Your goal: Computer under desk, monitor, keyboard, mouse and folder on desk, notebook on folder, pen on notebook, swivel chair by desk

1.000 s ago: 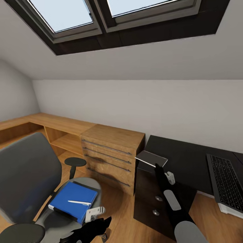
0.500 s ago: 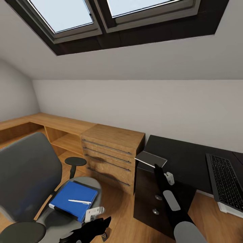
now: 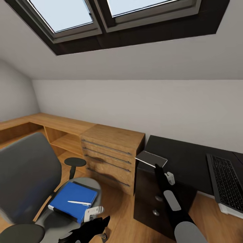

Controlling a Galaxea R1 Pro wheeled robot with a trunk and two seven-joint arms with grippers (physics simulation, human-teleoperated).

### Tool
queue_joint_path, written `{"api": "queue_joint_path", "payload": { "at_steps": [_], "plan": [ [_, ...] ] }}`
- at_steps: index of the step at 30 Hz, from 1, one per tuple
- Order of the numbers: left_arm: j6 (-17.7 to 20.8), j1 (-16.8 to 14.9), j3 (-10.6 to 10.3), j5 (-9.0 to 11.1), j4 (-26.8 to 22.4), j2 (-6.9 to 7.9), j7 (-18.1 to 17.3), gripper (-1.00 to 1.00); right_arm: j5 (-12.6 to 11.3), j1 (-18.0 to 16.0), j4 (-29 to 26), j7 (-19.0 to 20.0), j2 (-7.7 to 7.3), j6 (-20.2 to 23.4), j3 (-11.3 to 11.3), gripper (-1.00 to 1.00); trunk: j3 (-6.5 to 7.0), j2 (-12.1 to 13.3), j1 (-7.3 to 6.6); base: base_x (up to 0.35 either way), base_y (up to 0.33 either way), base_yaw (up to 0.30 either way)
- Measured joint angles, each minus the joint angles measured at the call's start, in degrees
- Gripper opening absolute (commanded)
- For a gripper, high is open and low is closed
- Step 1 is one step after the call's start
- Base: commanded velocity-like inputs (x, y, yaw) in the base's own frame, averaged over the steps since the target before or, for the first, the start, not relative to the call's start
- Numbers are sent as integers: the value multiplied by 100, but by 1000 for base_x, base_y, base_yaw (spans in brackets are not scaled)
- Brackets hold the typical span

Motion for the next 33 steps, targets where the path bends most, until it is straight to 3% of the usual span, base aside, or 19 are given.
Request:
{"api": "queue_joint_path", "payload": {
  "at_steps": [33],
  "plan": [
    [-40,0,-6,7,8,4,-2,100,11,0,10,-26,-20,-19,-9,-100,0,0,1,56,-5,0]
  ]
}}
